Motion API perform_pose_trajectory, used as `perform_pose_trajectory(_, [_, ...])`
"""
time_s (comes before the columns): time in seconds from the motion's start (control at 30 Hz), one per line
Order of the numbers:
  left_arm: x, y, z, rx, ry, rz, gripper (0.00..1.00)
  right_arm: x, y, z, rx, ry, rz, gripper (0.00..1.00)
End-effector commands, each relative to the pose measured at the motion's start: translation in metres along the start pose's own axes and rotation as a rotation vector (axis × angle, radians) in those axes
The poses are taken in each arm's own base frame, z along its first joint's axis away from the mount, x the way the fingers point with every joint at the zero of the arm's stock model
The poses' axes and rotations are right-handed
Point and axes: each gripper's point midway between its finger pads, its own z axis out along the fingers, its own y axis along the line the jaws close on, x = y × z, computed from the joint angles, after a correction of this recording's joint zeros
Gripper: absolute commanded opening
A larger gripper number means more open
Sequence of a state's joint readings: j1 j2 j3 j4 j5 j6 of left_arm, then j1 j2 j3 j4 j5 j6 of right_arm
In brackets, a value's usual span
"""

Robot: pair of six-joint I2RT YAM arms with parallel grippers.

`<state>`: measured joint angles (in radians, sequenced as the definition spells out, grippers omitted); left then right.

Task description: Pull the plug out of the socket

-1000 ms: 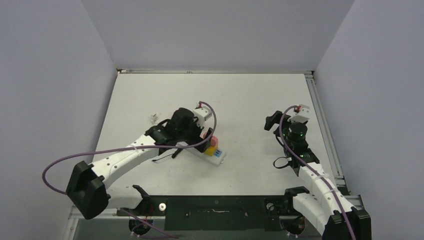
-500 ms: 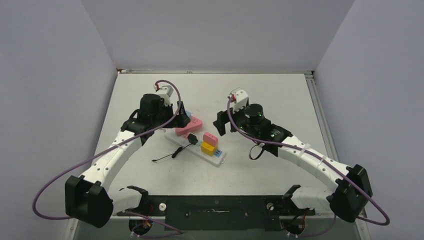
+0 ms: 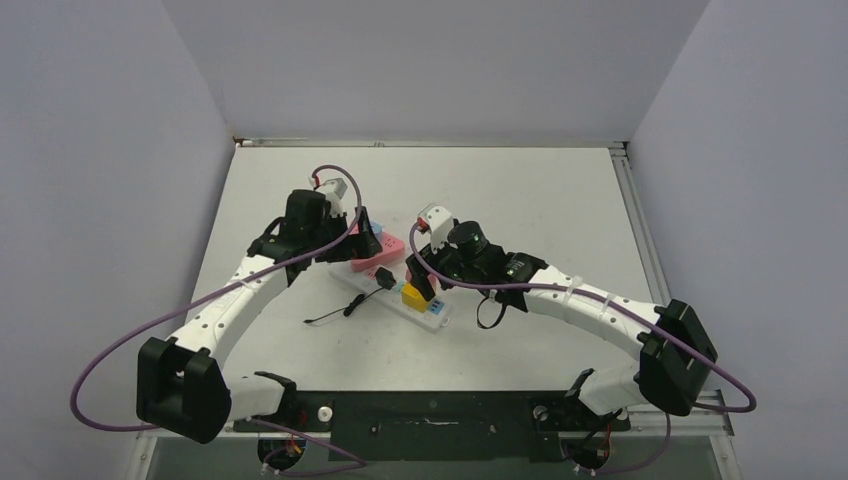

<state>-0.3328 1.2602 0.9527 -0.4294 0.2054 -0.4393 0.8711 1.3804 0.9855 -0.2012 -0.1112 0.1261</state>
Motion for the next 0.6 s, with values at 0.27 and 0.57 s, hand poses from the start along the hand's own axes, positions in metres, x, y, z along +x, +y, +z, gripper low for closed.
perform_pose_trajectory(0.27, [-0.013, -0.005, -0.005, 0.015, -0.045, -0.006, 0.96, 0.001, 0.0, 0.016, 0.017, 0.01, -0.032, 0.74])
perform_pose_trajectory(0.57, [0.009, -0.017, 0.015, 0.1, 0.074, -0.054, 0.96, -0.001, 0.006, 0.018, 0.025, -0.029, -0.04, 0.36])
